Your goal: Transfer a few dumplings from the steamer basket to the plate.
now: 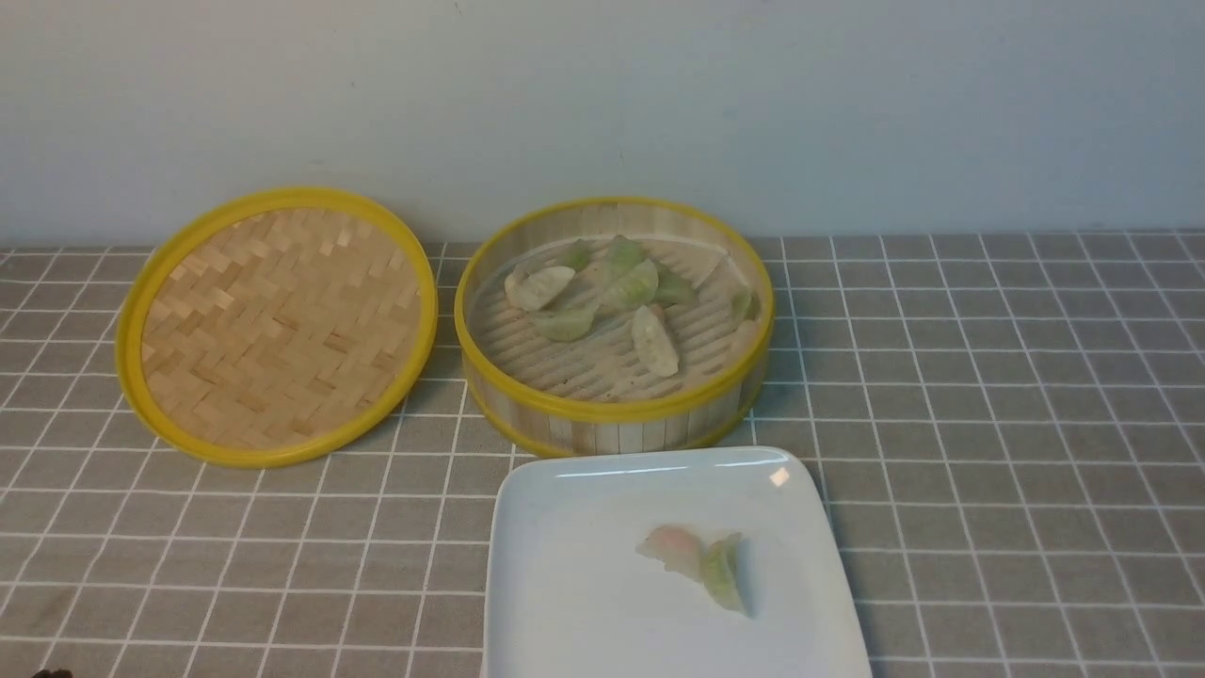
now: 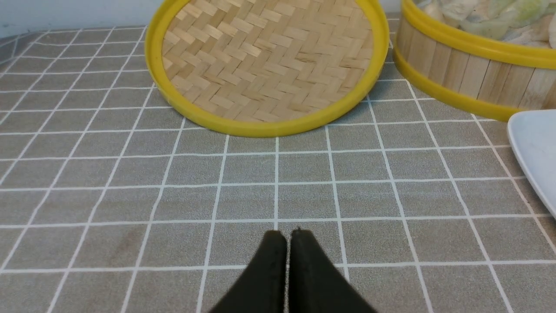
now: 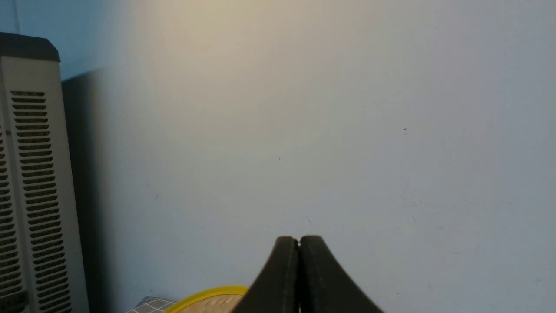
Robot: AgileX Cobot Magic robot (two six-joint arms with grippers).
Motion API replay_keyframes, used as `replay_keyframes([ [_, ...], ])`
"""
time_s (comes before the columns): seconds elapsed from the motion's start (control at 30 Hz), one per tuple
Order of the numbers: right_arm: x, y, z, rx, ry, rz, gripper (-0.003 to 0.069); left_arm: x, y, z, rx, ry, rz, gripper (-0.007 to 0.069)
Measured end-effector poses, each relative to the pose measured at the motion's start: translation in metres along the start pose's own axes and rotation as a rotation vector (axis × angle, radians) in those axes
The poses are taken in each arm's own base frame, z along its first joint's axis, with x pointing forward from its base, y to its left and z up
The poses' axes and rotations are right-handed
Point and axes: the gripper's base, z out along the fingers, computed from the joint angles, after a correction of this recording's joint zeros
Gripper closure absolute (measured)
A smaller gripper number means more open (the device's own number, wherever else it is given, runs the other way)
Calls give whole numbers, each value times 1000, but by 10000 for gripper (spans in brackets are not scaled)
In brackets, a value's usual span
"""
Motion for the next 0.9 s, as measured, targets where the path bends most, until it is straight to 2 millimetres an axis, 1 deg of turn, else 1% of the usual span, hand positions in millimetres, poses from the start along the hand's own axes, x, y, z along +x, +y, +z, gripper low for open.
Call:
replay_keyframes([
  [0.4,0,0,0,1,0,-11,673,0,0,0,0,0,0,629],
  [0.47,2,0,0,7,18,-46,673,0,0,0,0,0,0,629],
  [0.53,10,-2,0,44,76,-65,673,0,0,0,0,0,0,629],
  [0.57,10,-3,0,50,80,-67,673,0,0,0,0,0,0,629],
  [0.67,38,-11,0,179,203,-110,673,0,0,0,0,0,0,629],
  [0.7,51,-15,-1,233,249,-123,673,0,0,0,0,0,0,629],
  [0.73,56,-17,-2,243,266,-124,673,0,0,0,0,0,0,629],
  [0.77,65,-20,-3,287,296,-135,673,0,0,0,0,0,0,629],
  [0.8,81,-26,-6,349,349,-152,673,0,0,0,0,0,0,629],
  [0.9,120,-39,-17,465,475,-154,673,0,0,0,0,0,0,629],
])
